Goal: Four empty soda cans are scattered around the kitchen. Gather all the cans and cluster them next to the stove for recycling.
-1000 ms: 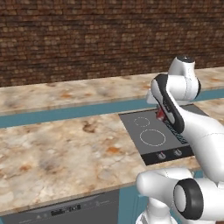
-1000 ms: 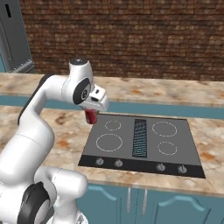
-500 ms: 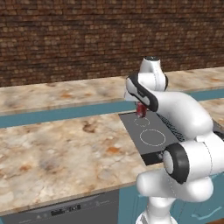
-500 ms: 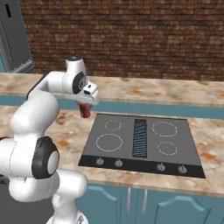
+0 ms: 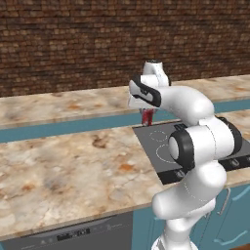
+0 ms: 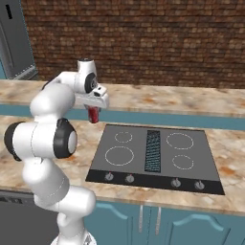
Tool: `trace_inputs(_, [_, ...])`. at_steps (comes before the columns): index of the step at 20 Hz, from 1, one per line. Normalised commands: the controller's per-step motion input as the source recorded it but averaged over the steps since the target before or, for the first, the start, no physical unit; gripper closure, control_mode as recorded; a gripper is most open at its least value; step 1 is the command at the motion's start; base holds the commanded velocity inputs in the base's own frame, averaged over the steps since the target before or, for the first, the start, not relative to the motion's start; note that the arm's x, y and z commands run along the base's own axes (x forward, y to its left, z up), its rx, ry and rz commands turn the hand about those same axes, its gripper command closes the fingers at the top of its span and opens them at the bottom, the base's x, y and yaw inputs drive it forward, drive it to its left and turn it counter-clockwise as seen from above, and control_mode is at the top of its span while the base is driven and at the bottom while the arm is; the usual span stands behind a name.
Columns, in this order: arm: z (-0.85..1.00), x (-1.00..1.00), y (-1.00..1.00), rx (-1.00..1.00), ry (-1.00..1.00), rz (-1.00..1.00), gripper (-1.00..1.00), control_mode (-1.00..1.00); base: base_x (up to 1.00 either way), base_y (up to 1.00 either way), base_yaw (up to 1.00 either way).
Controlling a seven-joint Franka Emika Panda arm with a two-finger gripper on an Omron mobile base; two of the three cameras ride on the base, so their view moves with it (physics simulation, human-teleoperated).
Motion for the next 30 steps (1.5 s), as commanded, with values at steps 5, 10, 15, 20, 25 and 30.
trace_inputs(5, [-0.43, 0.08, 0.3, 0.0, 0.0, 0.13, 1.0, -1.0, 0.0, 0.0, 0.0])
trace_inputs(10, [-0.27, 0.17, 0.0, 0.0, 0.0, 0.11, 1.0, -1.0, 0.0, 0.0, 0.0])
trace_inputs(15, [-0.59, 0.53, 0.01, -0.01, 0.0, 0.02, 1.0, -1.0, 0.0, 0.0, 0.0])
trace_inputs(20, [-0.61, 0.17, 0.0, 0.0, 0.0, 0.0, 1.0, -1.0, 0.0, 0.0, 0.0])
trace_inputs(25, [-0.57, 0.0, 0.07, 0.0, 0.0, 0.01, 1.0, -1.0, 0.0, 0.0, 0.0])
trace_inputs(30, [-0.46, 0.0, 0.01, 0.0, 0.0, 0.0, 1.0, -1.0, 0.0, 0.0, 0.0])
